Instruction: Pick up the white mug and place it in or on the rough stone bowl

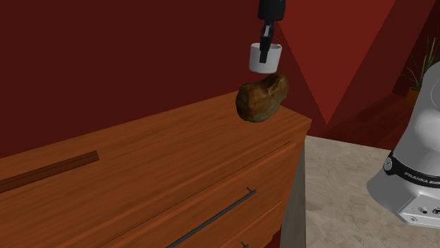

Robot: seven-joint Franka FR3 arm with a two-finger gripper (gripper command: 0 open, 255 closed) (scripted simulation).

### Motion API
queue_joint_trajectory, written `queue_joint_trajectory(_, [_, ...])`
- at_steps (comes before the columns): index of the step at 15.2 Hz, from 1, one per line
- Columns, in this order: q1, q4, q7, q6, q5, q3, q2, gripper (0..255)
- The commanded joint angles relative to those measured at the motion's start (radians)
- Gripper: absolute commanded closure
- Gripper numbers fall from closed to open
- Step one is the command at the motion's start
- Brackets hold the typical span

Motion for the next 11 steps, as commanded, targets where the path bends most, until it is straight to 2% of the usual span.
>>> queue_joint_trajectory(1, [0.000, -0.011, 0.001, 0.016, 0.000, 0.000, 0.004, 255])
queue_joint_trajectory(8, [0.000, -0.011, 0.001, 0.016, 0.000, 0.000, 0.004, 255])
queue_joint_trajectory(9, [0.000, -0.011, 0.001, 0.016, 0.000, 0.000, 0.004, 0])
queue_joint_trajectory(11, [0.000, -0.011, 0.001, 0.016, 0.000, 0.000, 0.004, 0])
